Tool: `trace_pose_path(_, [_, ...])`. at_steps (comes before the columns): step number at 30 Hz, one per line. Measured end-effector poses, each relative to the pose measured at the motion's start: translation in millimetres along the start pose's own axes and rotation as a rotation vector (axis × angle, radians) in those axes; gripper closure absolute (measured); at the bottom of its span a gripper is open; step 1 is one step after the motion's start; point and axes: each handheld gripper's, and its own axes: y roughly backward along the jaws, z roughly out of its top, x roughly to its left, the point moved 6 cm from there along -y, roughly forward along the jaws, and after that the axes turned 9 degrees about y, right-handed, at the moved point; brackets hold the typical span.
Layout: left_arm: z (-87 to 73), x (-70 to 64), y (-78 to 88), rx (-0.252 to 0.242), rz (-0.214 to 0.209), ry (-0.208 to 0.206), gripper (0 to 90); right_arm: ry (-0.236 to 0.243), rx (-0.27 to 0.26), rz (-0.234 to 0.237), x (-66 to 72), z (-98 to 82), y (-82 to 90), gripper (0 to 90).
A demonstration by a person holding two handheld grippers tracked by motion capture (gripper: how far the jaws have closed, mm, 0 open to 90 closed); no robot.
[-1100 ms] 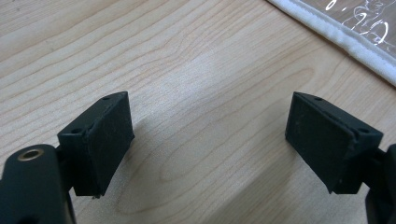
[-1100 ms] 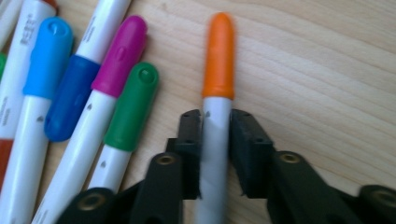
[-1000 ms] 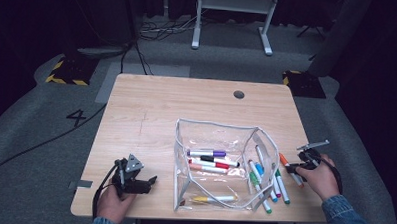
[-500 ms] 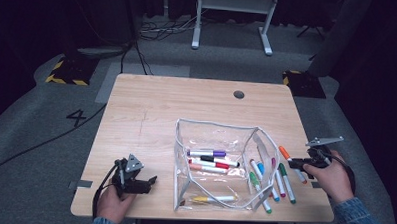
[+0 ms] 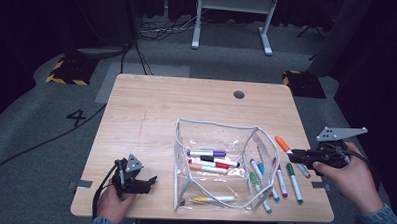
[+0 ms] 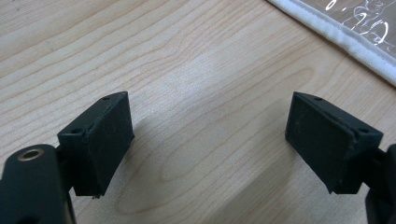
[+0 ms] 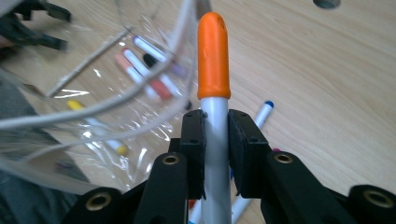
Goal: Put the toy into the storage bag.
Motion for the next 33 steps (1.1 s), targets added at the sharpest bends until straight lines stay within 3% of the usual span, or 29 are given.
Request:
trace_pose_path(7, [0.0, 0.0, 0.1, 0.0, 0.001, 0.0, 15.2, 0.087, -0.029, 0.028, 26.8, 32.8, 22.2, 77.1])
trace_pose_path(14, [0.0, 0.2, 0.1, 0.0, 0.002, -0.001, 15.2, 0.185, -0.021, 0.091, 59.1, 63.7, 26.6, 77.1])
trace_pose_path(24, [0.0, 0.1, 0.0, 0.0, 0.0, -0.001, 15.2, 0.304, -0.007, 0.201, 98.0, 92.6, 10.4, 77.1])
trace_pose_path(33, [0.1, 0.6, 0.1, 0.001, 0.002, -0.007, 15.2, 0.399, 0.06, 0.273, 126.4, 105.9, -16.8, 77.0])
